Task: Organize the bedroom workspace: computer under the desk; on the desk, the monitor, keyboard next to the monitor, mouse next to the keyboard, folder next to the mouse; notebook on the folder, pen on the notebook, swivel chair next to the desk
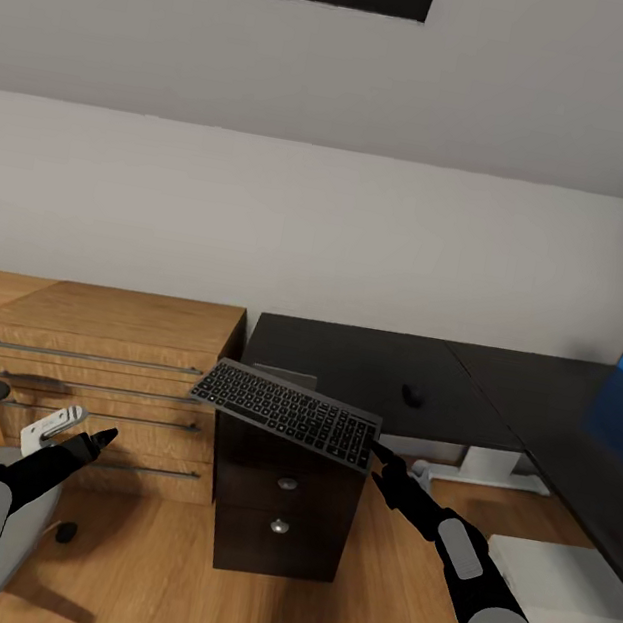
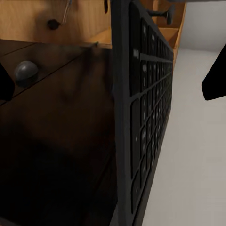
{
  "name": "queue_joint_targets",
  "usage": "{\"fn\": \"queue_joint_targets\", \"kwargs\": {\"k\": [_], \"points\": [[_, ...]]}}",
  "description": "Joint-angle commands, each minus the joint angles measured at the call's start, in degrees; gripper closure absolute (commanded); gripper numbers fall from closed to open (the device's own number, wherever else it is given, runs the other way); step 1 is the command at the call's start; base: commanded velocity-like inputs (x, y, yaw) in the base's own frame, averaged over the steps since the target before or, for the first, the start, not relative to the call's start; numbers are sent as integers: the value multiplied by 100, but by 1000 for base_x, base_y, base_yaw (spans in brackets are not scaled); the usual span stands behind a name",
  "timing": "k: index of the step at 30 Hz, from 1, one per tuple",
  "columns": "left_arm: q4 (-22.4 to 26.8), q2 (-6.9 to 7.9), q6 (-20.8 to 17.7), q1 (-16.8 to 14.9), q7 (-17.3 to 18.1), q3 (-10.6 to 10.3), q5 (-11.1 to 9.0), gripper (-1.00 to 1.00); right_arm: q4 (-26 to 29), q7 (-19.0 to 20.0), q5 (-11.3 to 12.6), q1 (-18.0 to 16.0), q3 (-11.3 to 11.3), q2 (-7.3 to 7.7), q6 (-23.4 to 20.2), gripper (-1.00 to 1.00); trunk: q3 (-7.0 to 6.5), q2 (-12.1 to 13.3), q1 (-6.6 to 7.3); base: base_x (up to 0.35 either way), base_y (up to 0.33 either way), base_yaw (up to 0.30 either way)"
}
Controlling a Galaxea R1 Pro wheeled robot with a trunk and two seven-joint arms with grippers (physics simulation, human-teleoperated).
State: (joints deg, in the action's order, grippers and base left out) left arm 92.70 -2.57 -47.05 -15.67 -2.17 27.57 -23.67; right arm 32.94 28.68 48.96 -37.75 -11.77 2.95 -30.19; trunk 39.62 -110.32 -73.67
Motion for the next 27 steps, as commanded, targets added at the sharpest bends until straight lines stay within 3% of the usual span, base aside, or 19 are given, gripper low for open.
{"fn": "queue_joint_targets", "kwargs": {"k": [1,27], "points": [[6,-2,-32,-6,-16,12,-50,-100,-5,8,26,-4,-20,-3,-47,-100,6,-3,1,0,0,0],[2,1,-5,-6,42,-59,-50,-100,-42,8,26,-4,-9,-15,-49,-100,6,-3,1,40,56,0]]}}
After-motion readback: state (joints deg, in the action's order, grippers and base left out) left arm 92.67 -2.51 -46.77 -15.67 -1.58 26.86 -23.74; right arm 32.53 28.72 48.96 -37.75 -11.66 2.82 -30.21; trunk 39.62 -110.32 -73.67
